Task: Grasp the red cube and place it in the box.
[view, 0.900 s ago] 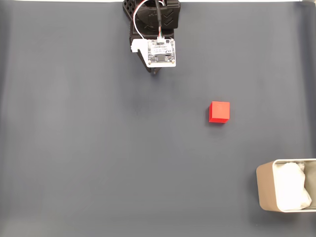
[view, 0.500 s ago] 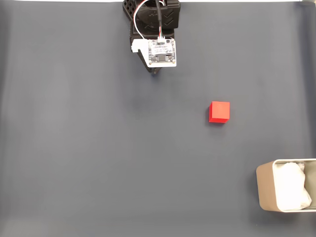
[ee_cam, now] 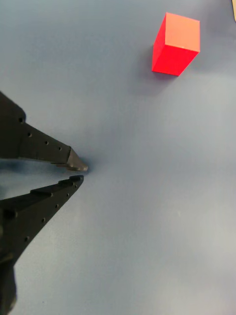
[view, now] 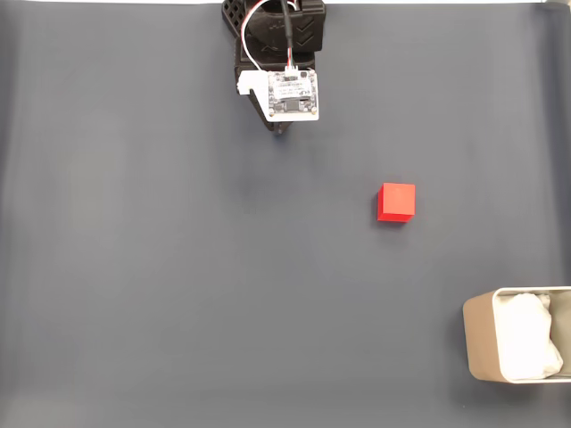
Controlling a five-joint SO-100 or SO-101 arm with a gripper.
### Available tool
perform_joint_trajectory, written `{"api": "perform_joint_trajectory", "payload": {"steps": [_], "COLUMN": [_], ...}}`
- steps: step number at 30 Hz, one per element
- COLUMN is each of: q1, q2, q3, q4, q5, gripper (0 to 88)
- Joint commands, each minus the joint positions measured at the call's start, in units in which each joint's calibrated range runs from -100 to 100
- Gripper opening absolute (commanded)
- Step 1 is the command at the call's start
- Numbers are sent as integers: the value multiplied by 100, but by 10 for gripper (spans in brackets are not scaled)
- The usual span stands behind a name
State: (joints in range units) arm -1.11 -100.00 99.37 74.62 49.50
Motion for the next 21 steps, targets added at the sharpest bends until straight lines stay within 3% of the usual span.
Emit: {"api": "perform_joint_trajectory", "payload": {"steps": [1, 21], "q1": [-59, -59], "q2": [9, 9], "q3": [45, 45], "q4": [128, 128], "q5": [-44, -44], "gripper": [3, 3]}}
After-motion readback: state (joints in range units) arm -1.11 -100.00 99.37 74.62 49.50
